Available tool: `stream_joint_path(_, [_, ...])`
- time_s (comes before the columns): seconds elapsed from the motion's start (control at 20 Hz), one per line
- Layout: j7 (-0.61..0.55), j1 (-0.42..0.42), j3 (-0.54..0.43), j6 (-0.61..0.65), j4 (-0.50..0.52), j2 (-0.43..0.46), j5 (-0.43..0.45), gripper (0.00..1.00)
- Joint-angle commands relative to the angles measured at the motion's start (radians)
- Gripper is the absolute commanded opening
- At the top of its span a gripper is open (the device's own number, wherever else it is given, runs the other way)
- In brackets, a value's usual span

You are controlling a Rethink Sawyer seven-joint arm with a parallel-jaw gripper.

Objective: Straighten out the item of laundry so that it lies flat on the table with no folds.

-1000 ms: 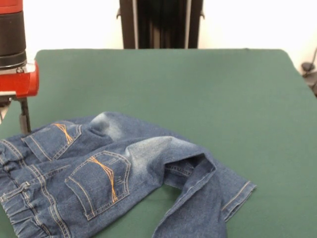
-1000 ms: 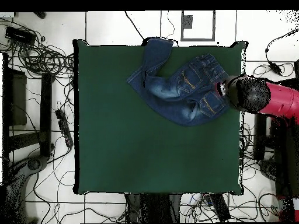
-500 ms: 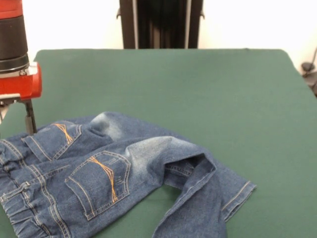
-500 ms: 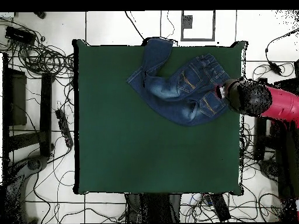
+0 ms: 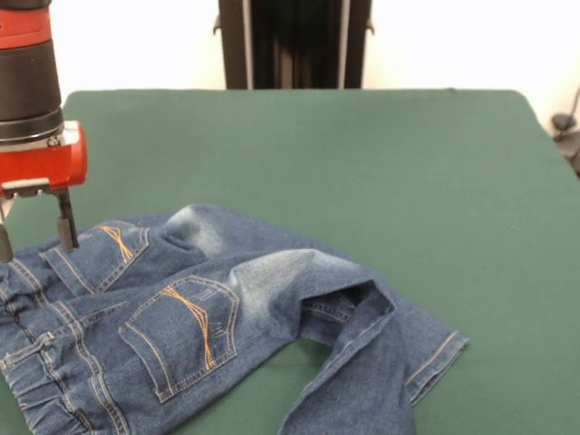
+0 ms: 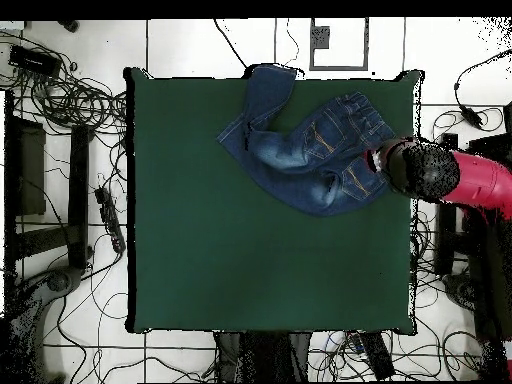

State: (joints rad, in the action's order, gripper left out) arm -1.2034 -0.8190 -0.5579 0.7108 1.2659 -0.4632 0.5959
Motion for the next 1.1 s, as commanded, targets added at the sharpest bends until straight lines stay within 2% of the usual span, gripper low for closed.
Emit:
stream_joint_path(0.05, [0.313, 0.012, -0.106, 0.037, 0.112, 0.072, 0.052, 1.00])
stream_joint_path(0.25, [0.277, 0.061, -0.043, 0.080, 0.065, 0.060, 0.106, 1.00])
stream_joint_path(0.5, [0.271, 0.076, -0.025, 0.131, 0.042, 0.058, 0.131, 1.00])
stream_joint_path(0.8, [0.314, 0.037, -0.067, 0.130, 0.064, 0.059, 0.119, 1.00])
stream_joint_path(1.1, [0.374, 0.012, -0.070, 0.104, 0.059, 0.075, 0.154, 1.00])
